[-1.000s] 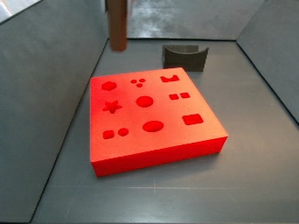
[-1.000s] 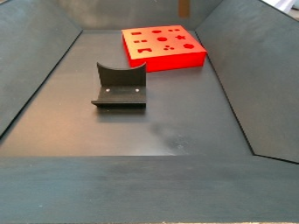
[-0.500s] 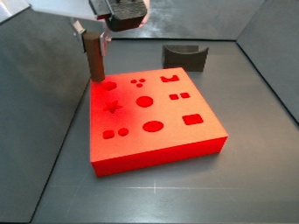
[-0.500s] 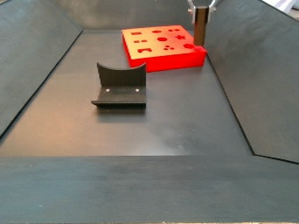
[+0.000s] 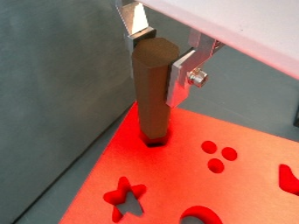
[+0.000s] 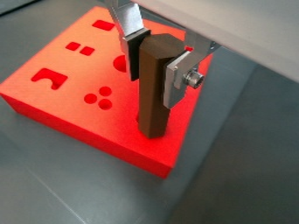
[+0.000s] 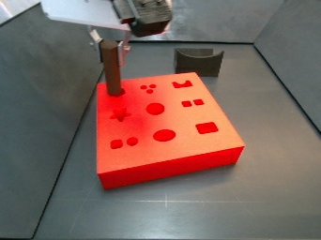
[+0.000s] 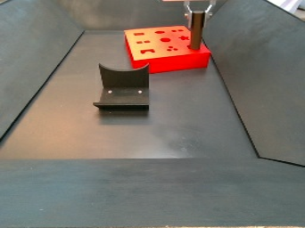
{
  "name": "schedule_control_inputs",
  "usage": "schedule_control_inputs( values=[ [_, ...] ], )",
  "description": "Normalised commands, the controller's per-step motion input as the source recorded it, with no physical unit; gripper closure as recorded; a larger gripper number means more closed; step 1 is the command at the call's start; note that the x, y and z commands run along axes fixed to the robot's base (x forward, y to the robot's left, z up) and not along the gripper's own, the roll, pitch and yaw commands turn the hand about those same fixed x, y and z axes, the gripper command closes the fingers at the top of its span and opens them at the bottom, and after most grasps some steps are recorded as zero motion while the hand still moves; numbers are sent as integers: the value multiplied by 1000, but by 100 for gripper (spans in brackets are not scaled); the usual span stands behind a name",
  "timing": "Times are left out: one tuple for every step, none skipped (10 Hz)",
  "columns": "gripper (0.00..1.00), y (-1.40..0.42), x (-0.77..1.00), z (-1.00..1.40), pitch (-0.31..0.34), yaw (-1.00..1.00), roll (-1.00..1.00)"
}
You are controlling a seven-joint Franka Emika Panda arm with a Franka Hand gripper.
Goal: Pick up the hexagon object. Move up. Place the hexagon object on the fixture. Regrasp the hexagon object. Move to above the board. Insert the hexagon object.
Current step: Insert the hexagon object.
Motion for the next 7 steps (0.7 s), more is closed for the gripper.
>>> schedule_control_inputs(
  values=[
    [100,-149,0,-406,0,9,-169],
    [100,-380,49,-509,0,23,-154],
    [100,-483,154,-469,0,0,-136],
    [100,-389,394,-309,19,34,-63],
    [100,-286,534,-200,53,114,-41],
    [100,-20,514,-377,34,129,-84],
    [100,0,491,-537,4,0,-59]
  ],
)
